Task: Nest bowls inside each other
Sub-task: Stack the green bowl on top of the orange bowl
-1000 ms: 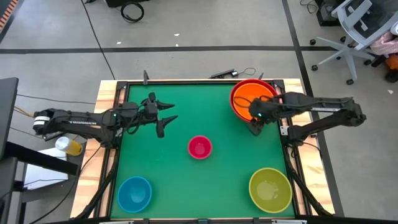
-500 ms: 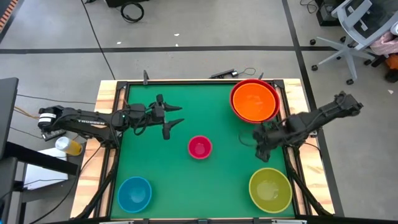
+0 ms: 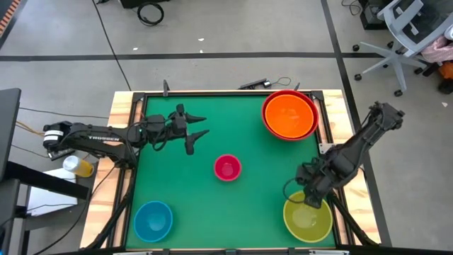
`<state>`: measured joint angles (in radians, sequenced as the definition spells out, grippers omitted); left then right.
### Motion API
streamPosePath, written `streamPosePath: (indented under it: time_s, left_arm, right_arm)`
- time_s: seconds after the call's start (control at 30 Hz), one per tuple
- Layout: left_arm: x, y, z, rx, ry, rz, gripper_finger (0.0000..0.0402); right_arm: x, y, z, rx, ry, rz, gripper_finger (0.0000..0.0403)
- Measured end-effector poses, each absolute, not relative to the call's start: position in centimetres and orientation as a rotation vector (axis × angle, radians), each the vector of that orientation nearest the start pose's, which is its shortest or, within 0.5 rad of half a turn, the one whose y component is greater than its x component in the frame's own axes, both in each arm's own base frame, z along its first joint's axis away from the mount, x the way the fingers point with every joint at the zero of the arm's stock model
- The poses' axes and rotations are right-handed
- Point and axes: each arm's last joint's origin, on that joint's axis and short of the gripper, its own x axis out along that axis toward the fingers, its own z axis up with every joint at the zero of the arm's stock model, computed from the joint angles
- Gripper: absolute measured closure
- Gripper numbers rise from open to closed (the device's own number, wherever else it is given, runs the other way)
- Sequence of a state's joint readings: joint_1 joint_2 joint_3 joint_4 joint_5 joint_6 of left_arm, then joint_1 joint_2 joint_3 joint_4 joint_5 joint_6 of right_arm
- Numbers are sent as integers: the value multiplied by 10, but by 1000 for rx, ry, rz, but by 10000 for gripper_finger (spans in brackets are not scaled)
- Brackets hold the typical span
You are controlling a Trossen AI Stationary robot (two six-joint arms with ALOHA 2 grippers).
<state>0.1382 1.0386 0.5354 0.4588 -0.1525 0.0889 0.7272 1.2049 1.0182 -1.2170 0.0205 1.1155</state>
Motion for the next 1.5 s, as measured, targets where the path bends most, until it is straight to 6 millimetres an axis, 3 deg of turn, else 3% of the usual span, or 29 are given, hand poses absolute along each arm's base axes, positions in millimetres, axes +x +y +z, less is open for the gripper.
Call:
streamPosePath:
  time_s: [0.23,0.37,0.83,1.03,1.5]
  left_arm:
    - [222,40,261,37,50,308,169]
    - [222,42,261,26,49,322,169]
    - [222,42,261,38,50,320,169]
    - [222,42,261,48,51,320,169]
    - [222,42,263,43,30,318,169]
  right_arm:
    - [138,132,244,408,1478,-324,107]
    - [133,137,228,397,1520,-284,94]
    - [123,142,203,279,1506,-180,135]
    - [124,144,192,304,1510,-110,154]
    - [123,138,190,264,1458,-229,187]
